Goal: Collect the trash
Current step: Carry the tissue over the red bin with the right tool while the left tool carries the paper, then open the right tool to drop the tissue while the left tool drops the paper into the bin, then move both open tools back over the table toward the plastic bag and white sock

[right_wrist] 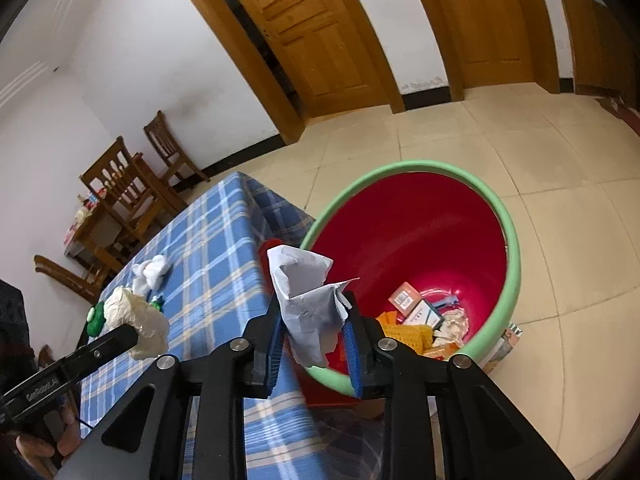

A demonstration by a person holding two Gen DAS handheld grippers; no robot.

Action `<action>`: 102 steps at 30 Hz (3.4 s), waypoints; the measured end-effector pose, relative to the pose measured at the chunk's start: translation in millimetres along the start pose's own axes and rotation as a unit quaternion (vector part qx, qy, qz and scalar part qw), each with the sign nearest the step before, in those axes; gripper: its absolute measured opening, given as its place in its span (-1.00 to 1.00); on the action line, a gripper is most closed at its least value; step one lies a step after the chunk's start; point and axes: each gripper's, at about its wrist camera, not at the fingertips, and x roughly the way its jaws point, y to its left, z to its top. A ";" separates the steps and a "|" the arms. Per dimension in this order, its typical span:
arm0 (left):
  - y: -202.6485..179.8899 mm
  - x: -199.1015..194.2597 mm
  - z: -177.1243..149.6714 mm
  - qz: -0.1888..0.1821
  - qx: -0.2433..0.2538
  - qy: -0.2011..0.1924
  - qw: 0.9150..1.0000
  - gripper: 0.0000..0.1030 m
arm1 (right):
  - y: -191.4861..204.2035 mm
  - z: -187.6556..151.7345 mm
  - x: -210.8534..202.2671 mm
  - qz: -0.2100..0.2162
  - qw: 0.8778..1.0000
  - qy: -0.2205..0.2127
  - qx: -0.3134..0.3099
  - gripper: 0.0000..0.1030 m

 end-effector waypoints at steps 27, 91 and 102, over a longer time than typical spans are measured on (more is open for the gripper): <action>-53.6 68.9 7.5 -0.038 0.072 0.055 0.995 -0.34 | -34.8 9.1 -11.1 -0.029 0.998 -0.022 0.051 0.23; 153.2 -26.3 30.6 0.105 -0.081 -0.031 0.991 0.01 | 116.2 8.4 43.0 0.025 0.996 0.037 -0.079 0.23; 190.6 -4.2 37.2 0.116 -0.103 -0.010 0.988 0.01 | 155.7 11.9 74.7 0.037 0.992 0.056 -0.108 0.23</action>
